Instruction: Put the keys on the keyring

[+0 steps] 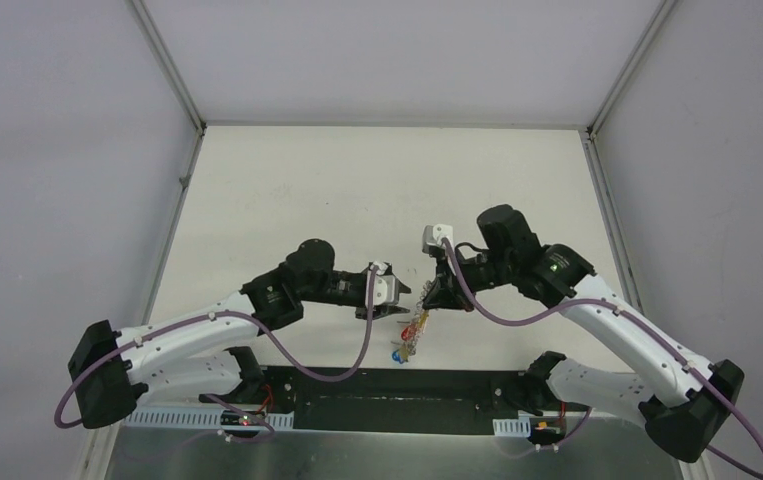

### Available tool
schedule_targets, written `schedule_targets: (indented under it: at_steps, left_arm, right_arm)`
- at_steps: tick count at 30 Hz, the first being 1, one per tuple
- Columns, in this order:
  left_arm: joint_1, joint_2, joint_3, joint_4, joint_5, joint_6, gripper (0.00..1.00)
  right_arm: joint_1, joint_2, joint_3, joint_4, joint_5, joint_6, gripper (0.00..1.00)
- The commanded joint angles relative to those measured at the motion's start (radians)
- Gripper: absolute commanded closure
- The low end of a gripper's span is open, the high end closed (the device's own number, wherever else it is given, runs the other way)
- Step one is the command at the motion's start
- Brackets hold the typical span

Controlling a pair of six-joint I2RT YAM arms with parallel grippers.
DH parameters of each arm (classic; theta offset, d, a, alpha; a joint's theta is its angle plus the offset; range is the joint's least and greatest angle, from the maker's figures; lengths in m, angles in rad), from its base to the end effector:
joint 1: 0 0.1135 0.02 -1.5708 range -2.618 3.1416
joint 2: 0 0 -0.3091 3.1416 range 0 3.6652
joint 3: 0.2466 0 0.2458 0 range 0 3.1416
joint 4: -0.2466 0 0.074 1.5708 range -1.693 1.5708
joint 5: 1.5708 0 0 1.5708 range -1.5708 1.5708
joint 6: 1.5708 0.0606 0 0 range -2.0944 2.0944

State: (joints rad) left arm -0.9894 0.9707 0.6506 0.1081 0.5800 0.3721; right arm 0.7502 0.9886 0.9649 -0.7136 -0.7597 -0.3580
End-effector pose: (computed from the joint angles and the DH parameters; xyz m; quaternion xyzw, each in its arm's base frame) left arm 0.0889 -0.1958 0.3243 0.6088 0.4662 -0.3948 0.5061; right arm 0.1011 0.1513 0.3467 -0.5745 0.6432 0.4058 0.3027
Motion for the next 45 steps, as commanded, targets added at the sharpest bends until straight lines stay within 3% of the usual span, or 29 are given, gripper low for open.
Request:
schedule_targets:
  at_steps: [1,16,26,35,39,42,45]
  left_arm:
    - [-0.011,0.067,0.069,-0.023,0.050,-0.008,0.60]
    - [-0.026,0.143,0.054,0.139,0.083,-0.114,0.65]
    - [-0.033,0.172,0.061,0.136,0.093,-0.133,0.67]
    - [-0.037,0.205,0.094,0.090,0.115,-0.105,1.00]
    - [-0.038,0.197,0.093,0.084,0.103,-0.105,1.00]
    - [-0.039,0.180,0.083,0.093,0.078,-0.115,1.00]
    - [-0.037,0.155,0.061,0.126,0.053,-0.135,1.00]
  right_arm:
    - [-0.001,0.037,0.101,-0.084,0.008,-0.028,1.00]
    - [0.032,0.105,0.144,-0.154,0.047,-0.040,1.00]
    - [0.040,0.098,0.136,-0.144,0.053,-0.035,1.00]
    - [0.042,0.097,0.136,-0.137,0.057,-0.027,1.00]
    - [0.043,0.095,0.134,-0.129,0.069,-0.022,1.00]
    - [0.042,0.086,0.126,-0.109,0.088,-0.007,0.88]
    - [0.042,0.060,0.108,-0.074,0.103,0.016,0.64]
